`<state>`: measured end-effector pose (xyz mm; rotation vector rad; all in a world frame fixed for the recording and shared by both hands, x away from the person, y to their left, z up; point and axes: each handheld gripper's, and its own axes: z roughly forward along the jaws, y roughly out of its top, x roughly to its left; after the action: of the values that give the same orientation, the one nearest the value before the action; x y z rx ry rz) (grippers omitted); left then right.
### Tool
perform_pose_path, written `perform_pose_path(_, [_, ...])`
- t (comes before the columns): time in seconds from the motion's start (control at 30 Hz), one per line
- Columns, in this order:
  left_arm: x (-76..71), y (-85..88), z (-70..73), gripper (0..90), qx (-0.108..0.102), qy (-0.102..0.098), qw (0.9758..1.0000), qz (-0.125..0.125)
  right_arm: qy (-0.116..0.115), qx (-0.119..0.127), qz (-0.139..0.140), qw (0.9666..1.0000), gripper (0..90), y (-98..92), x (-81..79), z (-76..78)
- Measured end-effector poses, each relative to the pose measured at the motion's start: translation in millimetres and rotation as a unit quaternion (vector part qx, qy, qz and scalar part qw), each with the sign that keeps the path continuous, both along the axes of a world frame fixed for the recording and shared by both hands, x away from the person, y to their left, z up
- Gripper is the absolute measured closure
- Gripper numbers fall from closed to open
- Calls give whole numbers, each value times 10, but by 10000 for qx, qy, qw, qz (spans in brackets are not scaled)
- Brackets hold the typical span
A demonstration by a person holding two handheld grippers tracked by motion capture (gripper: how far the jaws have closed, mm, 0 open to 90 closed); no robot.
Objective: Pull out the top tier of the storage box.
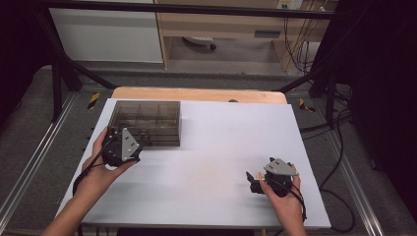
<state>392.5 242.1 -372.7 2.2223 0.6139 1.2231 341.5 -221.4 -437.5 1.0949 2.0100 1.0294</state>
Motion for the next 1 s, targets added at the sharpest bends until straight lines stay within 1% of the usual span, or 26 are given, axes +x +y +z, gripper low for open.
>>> perform_pose_path(0.07, [22, -19, -16, 207, -53, 56, 10000, -6, 3, 1, -6, 10000, 46, 7, -8, 5])
perform_pose_path(0.1, [31, -29, -24, 212, -31, 65, 10000, -16, -24, -26, 4, 10000, 46, 21, -21, 13])
perform_pose_path(0.17, [40, -45, -42, 216, 23, -21, 10000, -24, -41, -46, 17, 10000, 46, 28, -23, 15])
perform_pose_path(0.2, [44, -47, -52, 220, 12, -38, 10000, -26, -45, -63, 33, 10000, 46, 34, -22, 17])
perform_pose_path(0.3, [54, -43, -76, 238, 1, -92, 9999, 80, -69, -61, 75, 9999, 46, 56, -3, 19])
perform_pose_path(0.37, [41, -44, -92, 246, 131, -139, 9998, 75, -44, -67, 78, 9999, 46, 62, 2, 9])
perform_pose_path(0.5, [3, -26, -127, 259, 315, -257, 9991, 98, -43, -135, 116, 9998, 45, 53, -8, 17])
perform_pose_path(0.57, [-19, -16, -140, 261, 477, -314, 9983, 123, -34, -128, 100, 9999, 45, 49, -12, 14])
perform_pose_path(0.6, [-28, -12, -149, 267, 524, -361, 9979, 116, -37, -138, 98, 9998, 45, 40, -10, 12])
perform_pose_path(0.67, [-40, -9, -155, 270, 620, -394, 9972, 130, -37, -86, 53, 9999, 45, 27, -5, 14])
perform_pose_path(0.77, [-40, -13, -152, 283, 819, -517, 9952, 160, -54, -35, 28, 10000, 45, 16, 7, 24])
perform_pose_path(0.87, [-39, -25, -148, 309, 973, -623, 9932, 166, -55, -31, 35, 10000, 45, 7, 3, 28])
perform_pose_path(1.0, [-57, -54, -157, 333, 1206, -713, 9901, 134, -48, -16, 18, 10000, 45, 0, 0, 24])
